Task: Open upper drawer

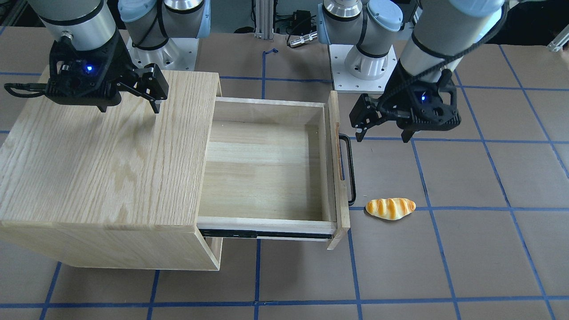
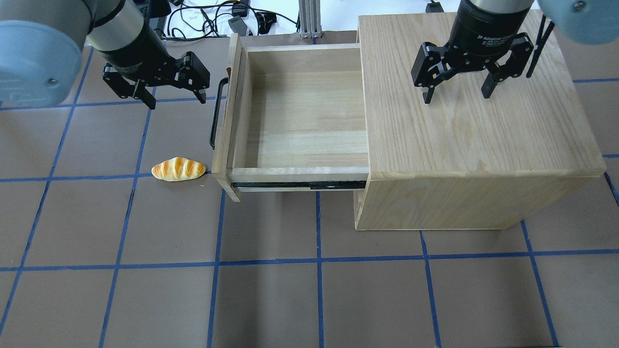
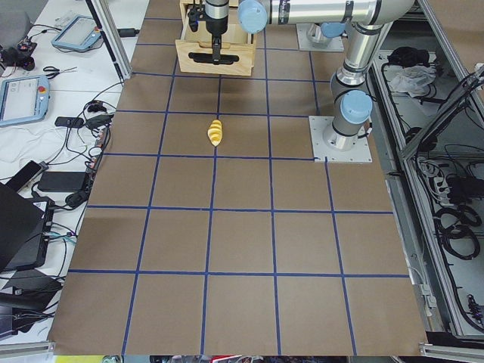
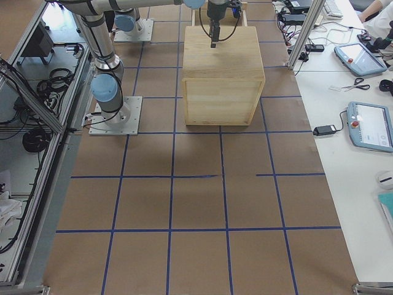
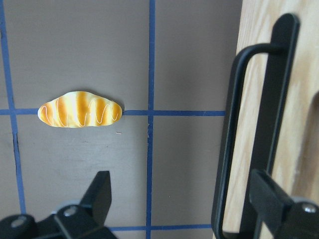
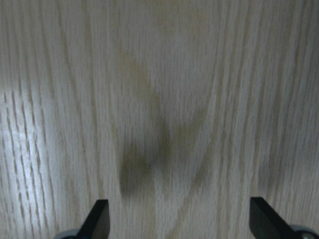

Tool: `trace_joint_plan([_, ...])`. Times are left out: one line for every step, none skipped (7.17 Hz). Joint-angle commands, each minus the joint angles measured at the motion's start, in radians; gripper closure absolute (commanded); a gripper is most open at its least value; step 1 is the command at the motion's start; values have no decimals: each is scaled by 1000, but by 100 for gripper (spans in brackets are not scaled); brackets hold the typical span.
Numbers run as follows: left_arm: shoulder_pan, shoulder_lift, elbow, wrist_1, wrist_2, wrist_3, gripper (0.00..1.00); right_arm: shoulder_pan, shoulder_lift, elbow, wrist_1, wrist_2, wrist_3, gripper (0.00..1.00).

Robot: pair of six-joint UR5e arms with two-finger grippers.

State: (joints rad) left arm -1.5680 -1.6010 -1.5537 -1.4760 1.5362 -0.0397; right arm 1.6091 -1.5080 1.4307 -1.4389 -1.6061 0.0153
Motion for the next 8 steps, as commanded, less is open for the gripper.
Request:
trace_joint_plan([-1,70,-8,-43,36,0,0,0,0,-1,0,0,0,0])
trace_joint_plan([6,70,-6,-53,30,-3,0,0,0,-1,0,0,0,0])
trace_joint_plan([3,69,-3,-56,31,-6,0,0,0,0,0,0,0,0])
trace_joint_plan([3,59,0,-61,24,-6,0,0,0,0,0,0,0,0])
trace_joint_plan([3,55,3,-63,25,-6,0,0,0,0,0,0,0,0])
trace_joint_plan([3,55,4,-63,25,-6,0,0,0,-1,0,0,-2,0])
trace_joint_plan([3,55,4,-63,25,-6,0,0,0,-1,0,0,0,0])
trace_joint_plan([3,55,3,-63,25,-6,0,0,0,-1,0,0,-2,0])
